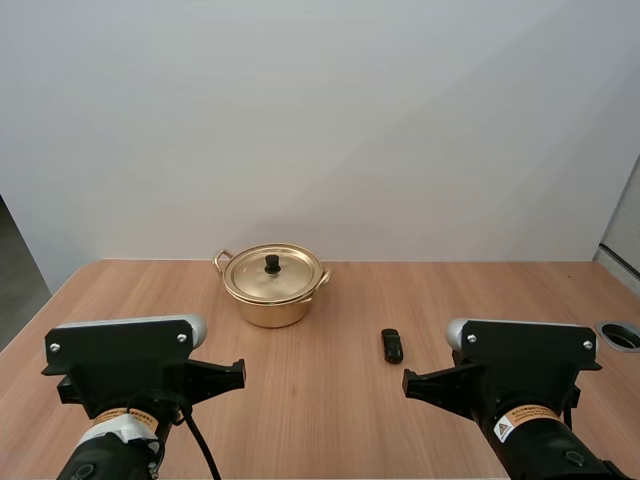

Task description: Open the pot, put the car inside, and close it

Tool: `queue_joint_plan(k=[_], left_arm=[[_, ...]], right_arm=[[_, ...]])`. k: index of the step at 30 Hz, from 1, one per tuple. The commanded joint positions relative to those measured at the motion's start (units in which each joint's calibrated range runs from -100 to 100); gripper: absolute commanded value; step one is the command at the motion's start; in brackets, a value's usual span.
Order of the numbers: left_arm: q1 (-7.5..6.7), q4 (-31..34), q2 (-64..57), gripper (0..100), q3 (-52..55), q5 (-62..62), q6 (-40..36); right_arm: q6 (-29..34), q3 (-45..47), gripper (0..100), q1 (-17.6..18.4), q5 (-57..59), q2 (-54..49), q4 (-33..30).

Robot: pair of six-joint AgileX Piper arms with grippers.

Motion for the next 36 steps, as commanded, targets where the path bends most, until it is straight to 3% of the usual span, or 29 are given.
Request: queue_joint_plan(k=[1, 15, 19, 23, 25, 28, 30, 32, 33, 36], left_arm=[[-0.04, 0.01, -0.04, 0, 0.0, 0.02, -0.02], [-0.02, -2.63, -0.04, 0, 0.0, 0.02, -1.22], [-0.02, -3.55, -0.04, 0, -4.17, -8.88, -1.12], [0.17, 4.84, -0.17, 0, -14.53, -14.73, 2.0], [0.17, 8.23, -0.29, 0, -20.35, -8.67, 2.98], [0.17, 9.0, -0.29, 0, -27.62, 1.84, 3.29], [0.17, 9.18, 0.42, 0, -29.74, -0.95, 5.11], [-0.01, 6.3, 3.21, 0, -31.09, -3.15, 10.74], [-0.07, 2.33, 5.9, 0, -32.18, -0.47, 17.4], [-0.39, -11.66, 18.09, 0, -36.37, 18.45, 38.35]], right_arm=[[0.05, 0.0, 0, -0.04, 0.02, 0.0, 0.04], [0.05, 0.0, 0, -0.04, 0.18, 0.0, -2.26], [0.05, -2.86, 0, -0.04, 0.15, 0.0, -12.46], [-1.05, -13.81, 0, -0.04, 0.15, 0.0, -29.3], [-0.62, -21.09, 0, -0.04, 0.67, 0.0, -31.36], [4.23, -30.34, 0, -0.04, 5.36, 0.0, -26.85], [4.33, -34.03, 0, -0.04, 6.27, 0.0, -23.68], [-1.83, -36.0, 0, -0.04, 5.32, 2.13, -18.37], [-6.79, -36.55, 0, 0.05, 4.7, 3.83, -14.36], [-24.4, -37.01, 0, 0.48, 6.1, 10.28, 0.6]])
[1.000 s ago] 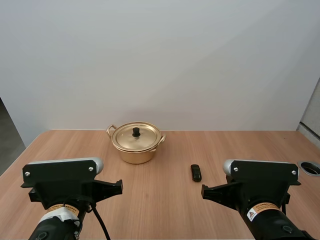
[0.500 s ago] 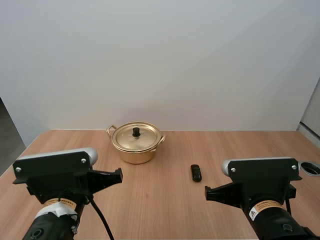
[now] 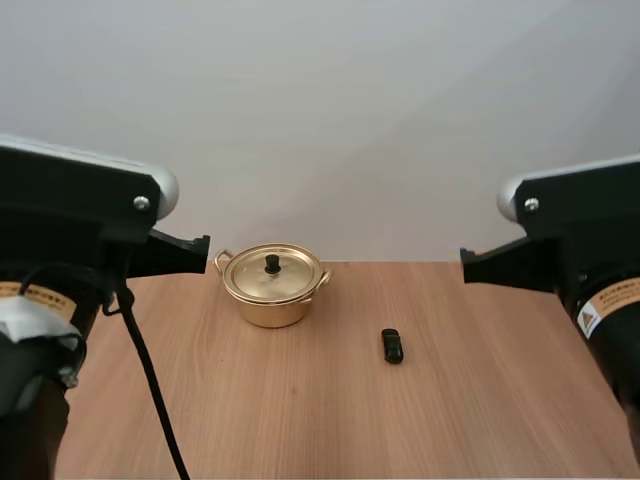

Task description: Open the pot, put the car inside, and close it

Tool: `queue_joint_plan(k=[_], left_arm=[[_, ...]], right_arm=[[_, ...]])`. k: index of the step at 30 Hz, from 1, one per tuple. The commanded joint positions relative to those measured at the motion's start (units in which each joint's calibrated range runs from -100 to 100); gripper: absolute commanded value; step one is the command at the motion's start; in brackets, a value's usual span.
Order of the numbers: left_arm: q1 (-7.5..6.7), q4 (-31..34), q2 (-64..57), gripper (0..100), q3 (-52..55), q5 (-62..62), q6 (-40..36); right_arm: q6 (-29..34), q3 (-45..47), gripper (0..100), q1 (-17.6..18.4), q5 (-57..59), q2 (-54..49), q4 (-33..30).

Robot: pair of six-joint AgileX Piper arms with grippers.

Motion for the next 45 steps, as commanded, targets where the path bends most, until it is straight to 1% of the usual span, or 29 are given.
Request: queue_joint_plan(k=[1, 2, 3, 4, 5, 8, 10, 11, 13, 15, 18, 20, 21, 24, 26, 27, 28, 29, 33, 37, 41, 45], left_arm=[[0.0, -21.13, 15.37, 0, -5.18, 22.76, 31.46], [0.0, -22.59, 19.39, 0, -7.04, 26.08, 32.92], [0.0, -23.93, 24.27, 0, -8.94, 28.17, 33.03], [0.0, -24.77, 28.86, 0, -10.76, 28.67, 33.03], [0.0, -26.05, 33.15, 0, -12.46, 28.67, 33.03], [0.0, -29.34, 44.26, 0, -17.04, 28.88, 33.03], [0.0, -30.99, 50.06, 0, -20.11, 28.88, 33.03], [0.0, -31.41, 52.07, 0, -21.34, 29.36, 33.03], [0.0, -31.52, 56.38, 0, -24.17, 30.99, 32.86], [0.0, -31.76, 60.03, 0, -26.85, 31.41, 31.14], [0.0, -31.89, 64.08, 1, -29.7, 32.61, 30.38], [0.0, -31.89, 66.66, 11, -31.17, 33.25, 29.97], [0.0, -31.98, 67.9, 20, -31.91, 33.59, 29.72], [0.0, -31.98, 71.06, 55, -33.99, 35.06, 28.36], [0.0, -31.98, 73.33, 80, -35.39, 35.55, 27.79], [0.0, -31.98, 74.27, 89, -36.0, 35.69, 27.79], [0.0, -31.98, 75.51, 95, -36.42, 35.88, 27.79], [0.0, -31.98, 76.81, 96, -37.08, 35.88, 27.79], [0.0, -31.98, 82.96, 94, -40.18, 38.67, 27.79], [0.0, -31.98, 89.09, 91, -44.49, 44.51, 27.79], [0.0, -33.2, 94.11, 90, -48.2, 51.79, 27.79], [0.0, -33.29, 97.06, 90, -49.75, 52.3, 27.01]], right_arm=[[-35.54, -4.93, 0, 0.06, 3.64, 7.63, 33.26], [-41.59, -4.93, 0, 0.06, 7.24, 10.49, 39.26], [-45.71, -4.93, 0, 0.06, 12.3, 13.43, 43.66], [-49.27, -4.93, 0, -0.05, 17.83, 15.85, 46.55], [-50.47, -4.93, 0, -0.41, 23.12, 19.01, 47.8], [-48.82, -4.93, 0, -0.95, 32.36, 27.97, 49.63], [-47.99, -4.93, 0, -0.95, 34.14, 32.87, 51.84], [-47.99, -4.93, 0, -0.95, 34.13, 35.09, 52.74], [-47.99, -4.93, 0, -0.95, 32.52, 38.09, 52.43], [-47.99, -4.93, 0, -0.95, 30.49, 39.23, 51.05], [-47.99, -4.93, 0, -0.95, 27.71, 39.52, 51.96], [-47.99, -4.93, 0, -0.95, 25.3, 39.52, 52.54], [-47.99, -4.93, 0, -0.95, 23.95, 39.52, 52.54], [-47.99, -4.93, 0, -0.95, 21.5, 39.52, 52.54], [-47.99, -4.93, 0, -0.95, 20.75, 39.52, 52.87], [-47.99, -4.93, 0, -0.95, 20.58, 39.52, 52.88], [-47.99, -4.93, 0, -0.95, 20.42, 39.52, 53.38], [-47.99, -4.93, 0, -0.95, 20.42, 39.52, 53.88], [-47.99, -4.93, 0, -0.95, 20.42, 39.52, 54.62], [-47.99, -4.93, 0, -0.95, 20.42, 39.52, 54.62], [-47.99, -4.93, 0, -0.95, 20.42, 39.52, 54.62], [-47.99, -4.93, 0, -0.95, 20.42, 39.52, 54.51]])
